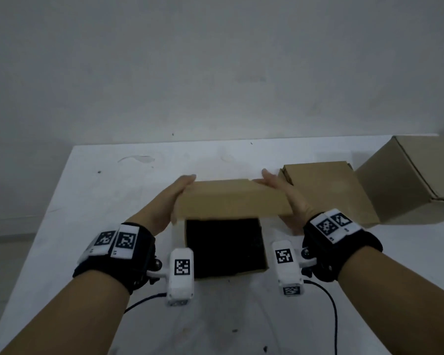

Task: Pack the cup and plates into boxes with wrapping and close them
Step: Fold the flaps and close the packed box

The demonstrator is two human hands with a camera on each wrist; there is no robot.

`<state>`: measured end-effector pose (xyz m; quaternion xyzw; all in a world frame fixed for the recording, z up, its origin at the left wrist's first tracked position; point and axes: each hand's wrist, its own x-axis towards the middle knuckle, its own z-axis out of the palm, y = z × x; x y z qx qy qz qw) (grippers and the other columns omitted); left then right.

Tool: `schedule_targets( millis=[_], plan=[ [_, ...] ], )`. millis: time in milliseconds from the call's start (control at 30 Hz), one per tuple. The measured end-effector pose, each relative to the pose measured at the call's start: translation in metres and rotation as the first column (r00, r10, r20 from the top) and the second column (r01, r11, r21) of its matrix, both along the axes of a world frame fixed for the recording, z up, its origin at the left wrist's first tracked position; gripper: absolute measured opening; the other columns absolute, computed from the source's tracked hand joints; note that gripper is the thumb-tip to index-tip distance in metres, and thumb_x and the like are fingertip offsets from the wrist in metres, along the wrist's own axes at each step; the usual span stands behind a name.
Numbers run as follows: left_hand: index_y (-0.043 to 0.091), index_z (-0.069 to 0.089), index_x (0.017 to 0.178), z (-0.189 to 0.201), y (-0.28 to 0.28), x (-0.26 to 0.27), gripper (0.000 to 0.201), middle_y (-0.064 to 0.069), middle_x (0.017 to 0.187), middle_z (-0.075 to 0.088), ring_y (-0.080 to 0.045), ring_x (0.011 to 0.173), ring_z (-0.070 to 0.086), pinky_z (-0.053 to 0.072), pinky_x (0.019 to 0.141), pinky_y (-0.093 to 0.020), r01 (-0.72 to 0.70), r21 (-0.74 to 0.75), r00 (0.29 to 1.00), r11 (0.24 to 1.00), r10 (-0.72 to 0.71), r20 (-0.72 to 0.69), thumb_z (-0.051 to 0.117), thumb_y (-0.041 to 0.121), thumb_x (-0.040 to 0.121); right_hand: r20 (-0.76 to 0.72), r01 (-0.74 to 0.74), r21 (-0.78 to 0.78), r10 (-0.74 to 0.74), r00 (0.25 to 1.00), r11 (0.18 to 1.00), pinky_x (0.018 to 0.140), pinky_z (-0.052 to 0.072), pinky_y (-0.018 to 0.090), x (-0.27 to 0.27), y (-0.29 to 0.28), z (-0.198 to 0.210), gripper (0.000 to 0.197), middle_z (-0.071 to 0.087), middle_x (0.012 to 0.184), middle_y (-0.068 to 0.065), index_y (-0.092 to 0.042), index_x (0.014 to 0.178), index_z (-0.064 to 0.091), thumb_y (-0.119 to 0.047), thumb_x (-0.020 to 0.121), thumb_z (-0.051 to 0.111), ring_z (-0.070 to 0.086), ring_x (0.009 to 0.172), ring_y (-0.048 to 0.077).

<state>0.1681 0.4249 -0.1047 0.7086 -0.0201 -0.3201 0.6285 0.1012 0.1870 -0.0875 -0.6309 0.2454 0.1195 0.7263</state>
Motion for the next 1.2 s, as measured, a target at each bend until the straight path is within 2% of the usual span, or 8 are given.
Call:
schedule_targets(
  millis=[67,133,400,500,567,833,1000,1200],
  plan=[
    [0.025,0.045,0.138,-0.007,0.001,-0.001,0.056,0.005,0.145,0.042,-0.01,0.131,0.041,0.026,0.114,-0.034,0.016,0.095,1.0,0.995,-0.016,-0.002,0.049,0.054,0.091,-0.054,-0.091,-0.106,0.086,0.995,0.99,0.091,0.046,0.033,0.001,0.0,-0.002,0.025,0.064,0.107,0.003,-0.014,0.109,0.061,-0.031,0.094,0.052,0.058,0.097,0.017],
    [0.027,0.03,0.147,-0.01,0.0,-0.005,0.057,0.008,0.153,0.028,-0.012,0.14,0.027,0.019,0.114,-0.029,0.014,0.216,0.994,0.976,-0.038,0.107,0.044,0.048,0.096,-0.043,-0.146,-0.268,0.139,0.989,0.952,0.084,0.047,0.024,0.001,0.002,-0.009,0.033,0.058,0.121,0.002,-0.012,0.124,0.054,-0.025,0.094,0.054,0.055,0.105,0.014],
    [0.028,0.022,0.149,-0.029,0.007,-0.01,0.063,-0.003,0.152,0.031,-0.02,0.134,0.036,0.03,0.113,-0.04,0.053,0.403,0.932,0.914,-0.19,0.309,0.048,0.043,0.094,0.07,-0.068,-0.48,0.115,0.991,0.874,0.081,0.048,0.022,-0.006,0.006,-0.028,0.031,0.062,0.11,-0.002,-0.016,0.114,0.061,-0.019,0.084,0.069,0.059,0.101,0.013],
    [0.02,0.018,0.15,-0.033,0.004,-0.016,0.066,0.005,0.155,0.021,-0.017,0.106,0.051,0.036,0.103,-0.027,0.041,0.478,0.864,0.877,-0.271,0.424,0.05,0.038,0.094,0.077,-0.038,-0.61,0.107,0.991,0.792,0.081,0.05,0.026,-0.01,0.013,-0.032,0.026,0.063,0.101,-0.001,-0.016,0.106,0.064,-0.019,0.082,0.072,0.059,0.091,0.013],
    [0.018,0.015,0.151,-0.036,0.003,-0.019,0.068,0.007,0.155,0.016,-0.019,0.117,0.046,0.034,0.104,-0.026,0.041,0.496,0.847,0.867,-0.294,0.443,0.049,0.037,0.095,0.063,-0.046,-0.681,0.122,0.991,0.731,0.08,0.051,0.028,-0.013,0.015,-0.035,0.022,0.063,0.098,0.0,-0.016,0.101,0.064,-0.02,0.081,0.072,0.059,0.088,0.014],
    [0.028,0.015,0.15,-0.037,0.008,-0.026,0.084,0.013,0.158,0.007,-0.013,0.135,0.034,0.036,0.105,-0.025,0.086,0.331,0.921,0.94,-0.202,0.333,0.066,0.034,0.085,-0.106,-0.173,-0.544,0.138,0.985,0.821,0.071,0.055,0.032,-0.03,0.005,-0.029,0.03,0.061,0.086,0.006,-0.016,0.09,0.058,-0.02,0.071,0.081,0.062,0.077,0.02],
    [0.028,0.03,0.146,-0.038,0.0,-0.025,0.075,0.001,0.158,0.017,-0.021,0.137,0.034,0.033,0.112,-0.035,-0.013,0.346,0.912,0.938,-0.13,0.388,0.07,0.032,0.083,0.017,-0.065,-0.68,0.104,0.994,0.731,0.066,0.05,0.023,-0.031,0.015,-0.034,0.024,0.062,0.079,0.0,-0.014,0.085,0.064,-0.017,0.07,0.082,0.059,0.078,0.016],
    [0.039,-0.012,0.147,-0.039,0.001,-0.036,0.114,0.007,0.158,-0.017,-0.016,0.146,0.008,0.02,0.115,-0.034,0.26,0.432,0.912,0.864,-0.366,0.184,0.074,0.046,0.073,-0.253,-0.315,-0.573,0.203,0.946,0.756,0.063,0.053,0.028,-0.049,0.007,-0.028,0.028,0.065,0.084,0.006,-0.014,0.085,0.058,-0.028,0.073,0.079,0.062,0.07,0.016]
  ],
)
